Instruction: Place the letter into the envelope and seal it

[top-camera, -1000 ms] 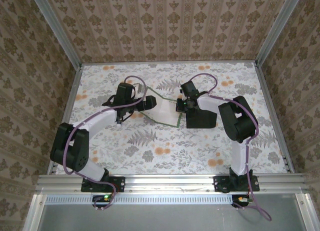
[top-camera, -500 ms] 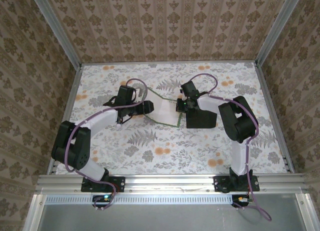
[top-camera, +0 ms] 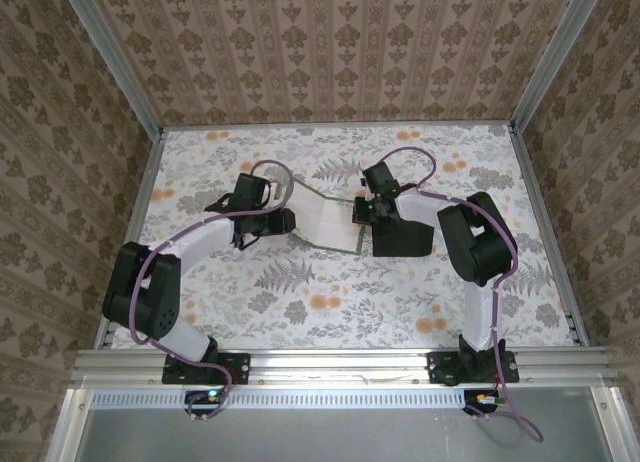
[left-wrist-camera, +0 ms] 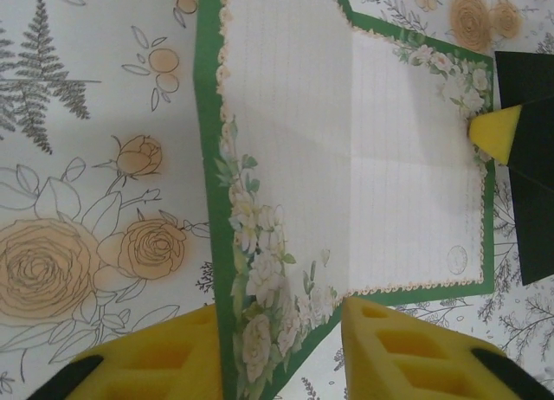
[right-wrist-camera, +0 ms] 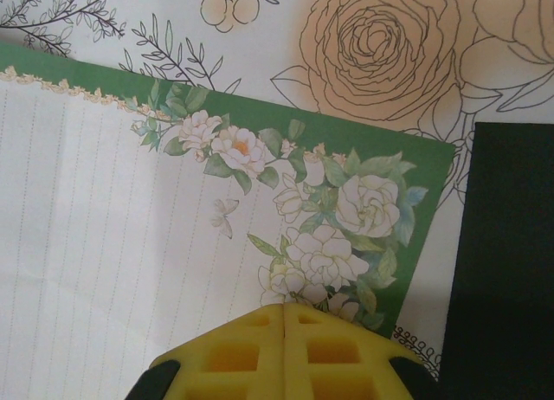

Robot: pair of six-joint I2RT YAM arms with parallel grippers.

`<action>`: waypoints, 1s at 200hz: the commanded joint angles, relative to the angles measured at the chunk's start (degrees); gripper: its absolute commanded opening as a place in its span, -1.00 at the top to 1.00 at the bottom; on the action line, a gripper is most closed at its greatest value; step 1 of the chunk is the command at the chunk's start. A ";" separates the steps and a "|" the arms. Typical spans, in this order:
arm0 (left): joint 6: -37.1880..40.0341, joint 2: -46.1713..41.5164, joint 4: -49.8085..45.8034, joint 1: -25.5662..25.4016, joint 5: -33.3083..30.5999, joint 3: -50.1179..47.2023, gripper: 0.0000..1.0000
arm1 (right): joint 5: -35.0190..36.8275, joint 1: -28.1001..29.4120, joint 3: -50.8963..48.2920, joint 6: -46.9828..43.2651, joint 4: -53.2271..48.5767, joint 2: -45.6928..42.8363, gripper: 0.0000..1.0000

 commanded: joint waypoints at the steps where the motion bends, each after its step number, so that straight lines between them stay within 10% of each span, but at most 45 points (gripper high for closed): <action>1: 1.10 -1.29 -1.89 0.67 -0.69 1.01 0.39 | 2.04 -0.72 -1.63 -0.34 -2.48 -0.57 1.00; 200: 1.92 -2.82 -4.38 2.17 -1.49 1.05 0.96 | 2.42 -0.86 -1.05 -0.95 -2.71 -1.53 1.00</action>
